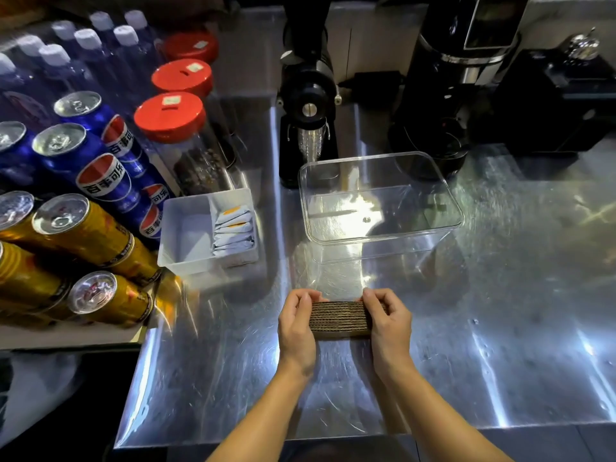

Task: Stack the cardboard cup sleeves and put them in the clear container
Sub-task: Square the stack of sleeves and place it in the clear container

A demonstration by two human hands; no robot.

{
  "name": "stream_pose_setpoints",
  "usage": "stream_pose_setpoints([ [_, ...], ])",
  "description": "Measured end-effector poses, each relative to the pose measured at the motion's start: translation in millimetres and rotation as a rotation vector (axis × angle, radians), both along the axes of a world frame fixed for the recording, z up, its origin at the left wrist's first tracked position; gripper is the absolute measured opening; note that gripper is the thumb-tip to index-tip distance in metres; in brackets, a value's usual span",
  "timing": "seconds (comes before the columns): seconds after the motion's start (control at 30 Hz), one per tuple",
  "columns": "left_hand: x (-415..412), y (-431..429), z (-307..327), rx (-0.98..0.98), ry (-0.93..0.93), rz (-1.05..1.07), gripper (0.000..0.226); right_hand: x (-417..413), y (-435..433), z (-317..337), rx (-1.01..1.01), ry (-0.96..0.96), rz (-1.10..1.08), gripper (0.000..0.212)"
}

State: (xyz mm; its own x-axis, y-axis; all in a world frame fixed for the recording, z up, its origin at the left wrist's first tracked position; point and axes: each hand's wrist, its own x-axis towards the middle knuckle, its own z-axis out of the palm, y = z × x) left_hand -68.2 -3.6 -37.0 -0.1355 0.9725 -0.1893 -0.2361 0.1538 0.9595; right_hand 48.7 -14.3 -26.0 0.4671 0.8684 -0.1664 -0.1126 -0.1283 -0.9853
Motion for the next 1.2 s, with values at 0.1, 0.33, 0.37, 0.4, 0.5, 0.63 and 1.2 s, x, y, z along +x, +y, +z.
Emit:
stream_pose_setpoints([
  [0.1,-4,0,-6,-0.015,0.0,-0.088,0.026,2,1,-3,-0.01,0.006,0.028,0.025],
  [0.33,-21,1,3,-0.074,-0.021,-0.274,0.042,2,7,-4,-0.033,-0.022,0.02,0.027],
  [0.37,-27,-2,3,-0.073,-0.024,-0.302,0.048,2,7,-4,-0.038,-0.032,0.017,0.028],
  [0.4,-34,-5,1,-0.07,-0.025,-0.345,0.054,1,8,-3,-0.041,-0.042,0.017,0.029],
  [0.5,-56,-10,0,0.01,0.215,-0.527,0.07,2,7,-2,-0.044,-0.07,0.037,0.03],
  [0.63,-57,-13,5,0.075,0.42,-0.537,0.056,4,5,0,-0.054,-0.079,0.068,0.03],
  [1.2,-55,-16,4,0.062,0.468,-0.478,0.048,56,-28,-2,-0.088,-0.208,0.611,0.077],
])
